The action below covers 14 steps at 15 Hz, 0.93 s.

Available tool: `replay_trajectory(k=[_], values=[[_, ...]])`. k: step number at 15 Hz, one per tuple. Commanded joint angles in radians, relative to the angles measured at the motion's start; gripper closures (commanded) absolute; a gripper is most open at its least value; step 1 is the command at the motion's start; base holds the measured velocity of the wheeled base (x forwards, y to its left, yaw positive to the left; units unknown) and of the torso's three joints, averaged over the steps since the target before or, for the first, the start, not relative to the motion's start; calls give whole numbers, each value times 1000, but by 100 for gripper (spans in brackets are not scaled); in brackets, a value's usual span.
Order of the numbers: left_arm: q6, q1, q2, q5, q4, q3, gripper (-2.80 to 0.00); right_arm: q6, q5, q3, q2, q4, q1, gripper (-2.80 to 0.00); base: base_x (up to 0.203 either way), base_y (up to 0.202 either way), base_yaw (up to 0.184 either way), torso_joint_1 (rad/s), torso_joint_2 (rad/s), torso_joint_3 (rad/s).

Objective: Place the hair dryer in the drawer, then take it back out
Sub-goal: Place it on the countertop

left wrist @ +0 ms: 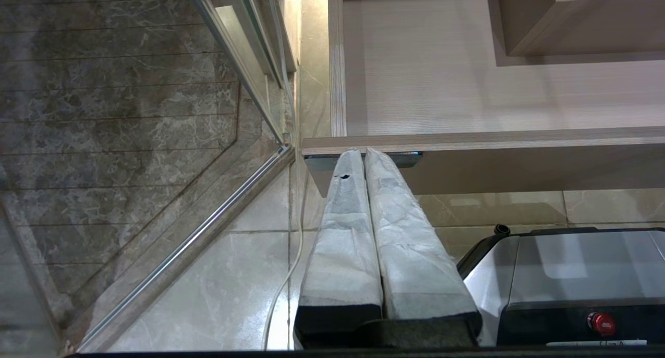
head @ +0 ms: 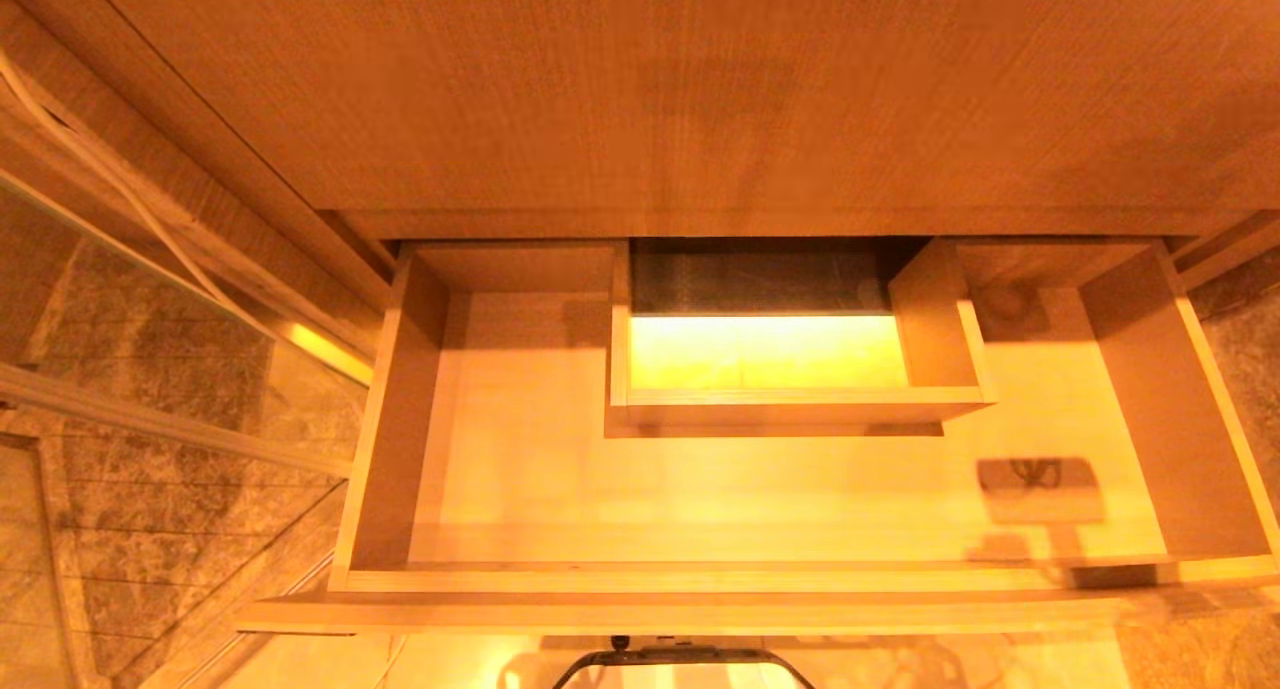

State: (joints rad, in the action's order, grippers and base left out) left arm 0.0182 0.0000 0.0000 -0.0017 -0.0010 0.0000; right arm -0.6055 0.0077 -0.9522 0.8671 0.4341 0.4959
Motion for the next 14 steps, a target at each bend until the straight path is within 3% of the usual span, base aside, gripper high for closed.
replay_trajectory(k=[1,4,9,14], values=[[0,0,0,0,-1,2,0,-3,0,-14,-49,5,10,0,0,0,0,0,0,0],[0,0,0,0,-1,2,0,-3,-2,-33,-83,5,14,0,0,0,0,0,0,0],[0,0,0,0,-1,2,0,-8,-2,-173,-74,5,40,0,0,0,0,0,0,0],[0,0,0,0,1,2,0,-16,-2,-349,-46,7,124,0,0,0,0,0,0,0]])
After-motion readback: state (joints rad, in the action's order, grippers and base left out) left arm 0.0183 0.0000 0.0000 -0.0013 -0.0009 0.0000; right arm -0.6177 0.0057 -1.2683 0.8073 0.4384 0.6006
